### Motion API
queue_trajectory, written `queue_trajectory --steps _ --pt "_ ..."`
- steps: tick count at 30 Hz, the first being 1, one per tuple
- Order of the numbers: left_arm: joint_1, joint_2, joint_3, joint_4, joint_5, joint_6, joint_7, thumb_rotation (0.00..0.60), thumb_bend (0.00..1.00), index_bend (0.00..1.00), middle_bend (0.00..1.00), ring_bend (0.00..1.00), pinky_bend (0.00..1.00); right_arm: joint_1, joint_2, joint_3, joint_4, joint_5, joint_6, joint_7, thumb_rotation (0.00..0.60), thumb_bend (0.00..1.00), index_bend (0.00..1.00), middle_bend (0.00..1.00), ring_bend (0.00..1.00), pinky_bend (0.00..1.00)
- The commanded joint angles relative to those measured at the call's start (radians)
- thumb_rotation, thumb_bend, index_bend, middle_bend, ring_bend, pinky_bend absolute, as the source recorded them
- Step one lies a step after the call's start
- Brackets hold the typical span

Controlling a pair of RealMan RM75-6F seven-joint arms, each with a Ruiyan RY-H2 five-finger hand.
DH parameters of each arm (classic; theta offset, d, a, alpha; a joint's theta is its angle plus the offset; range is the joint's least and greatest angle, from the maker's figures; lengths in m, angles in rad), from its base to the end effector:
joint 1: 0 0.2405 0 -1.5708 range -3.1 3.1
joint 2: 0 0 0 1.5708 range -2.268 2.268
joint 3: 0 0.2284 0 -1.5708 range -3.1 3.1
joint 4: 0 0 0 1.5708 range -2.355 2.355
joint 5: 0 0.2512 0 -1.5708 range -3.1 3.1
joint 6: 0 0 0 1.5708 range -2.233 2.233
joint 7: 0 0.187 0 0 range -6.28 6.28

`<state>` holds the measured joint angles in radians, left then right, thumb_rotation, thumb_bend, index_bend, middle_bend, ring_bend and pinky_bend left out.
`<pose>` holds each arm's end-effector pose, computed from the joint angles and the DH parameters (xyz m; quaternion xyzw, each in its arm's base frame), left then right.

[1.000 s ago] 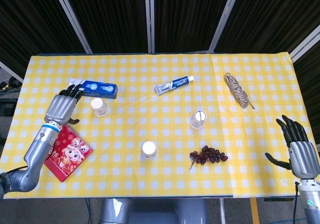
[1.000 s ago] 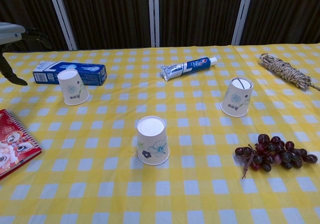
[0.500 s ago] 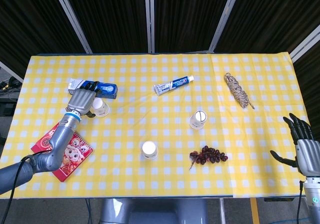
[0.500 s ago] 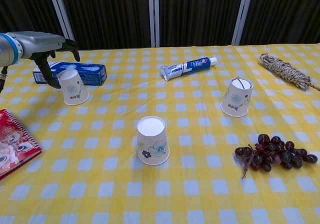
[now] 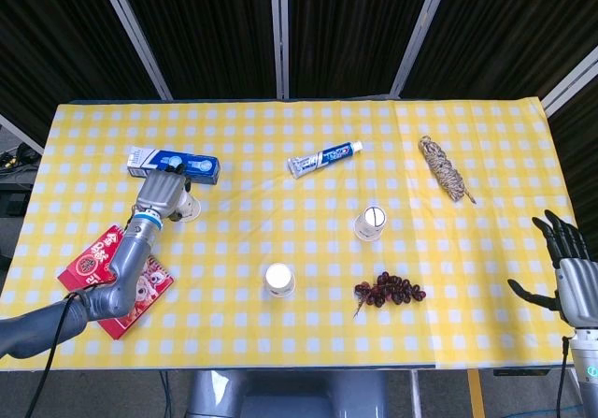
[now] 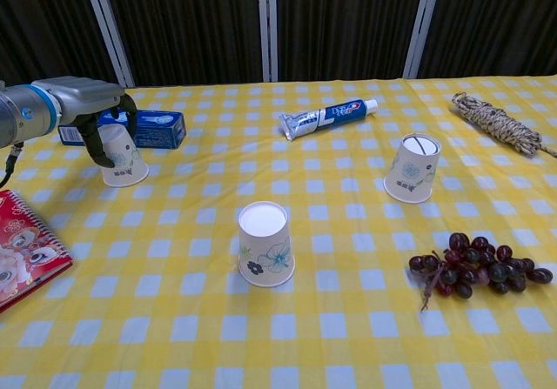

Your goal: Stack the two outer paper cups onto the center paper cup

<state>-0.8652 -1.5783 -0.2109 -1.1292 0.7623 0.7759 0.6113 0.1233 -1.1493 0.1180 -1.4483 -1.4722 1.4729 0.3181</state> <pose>-0.1926 0.4616 -0.0446 -0.7348 -0.3493 -0.2131 0.5410 -0.3247 -0.2570 0.1344 0.5369 -0.4180 0.4709 0.5614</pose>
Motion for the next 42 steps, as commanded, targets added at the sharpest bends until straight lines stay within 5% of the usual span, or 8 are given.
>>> queue_trajectory --steps 1,9,22,29,42 --pt "0.007 -0.031 0.001 0.025 0.040 0.053 -0.030 0.600 0.31 0.63 0.28 0.33 0.48 0.000 0.000 0.000 -0.001 -0.001 0.000 -0.003 0.600 0.06 0.13 0.00 0.00 0.00" --pt "0.029 -0.030 -0.011 0.006 0.166 0.154 -0.136 0.600 0.31 0.65 0.30 0.34 0.48 -0.002 0.003 0.002 -0.004 0.003 0.001 -0.001 0.600 0.06 0.13 0.00 0.00 0.00" --pt "0.051 0.180 -0.037 -0.419 0.360 0.282 -0.181 0.600 0.31 0.64 0.29 0.34 0.47 -0.006 0.008 0.003 -0.012 0.004 0.003 -0.004 0.600 0.06 0.13 0.00 0.00 0.00" --pt "0.065 0.265 0.008 -0.646 0.479 0.296 -0.168 0.600 0.31 0.64 0.29 0.34 0.47 -0.008 0.011 0.009 -0.017 0.017 0.001 -0.006 0.600 0.06 0.13 0.00 0.00 0.00" --pt "0.088 0.325 0.112 -0.792 0.583 0.261 -0.126 0.600 0.31 0.60 0.25 0.32 0.46 -0.012 0.024 0.018 -0.020 0.037 -0.009 0.015 0.600 0.06 0.13 0.00 0.00 0.00"
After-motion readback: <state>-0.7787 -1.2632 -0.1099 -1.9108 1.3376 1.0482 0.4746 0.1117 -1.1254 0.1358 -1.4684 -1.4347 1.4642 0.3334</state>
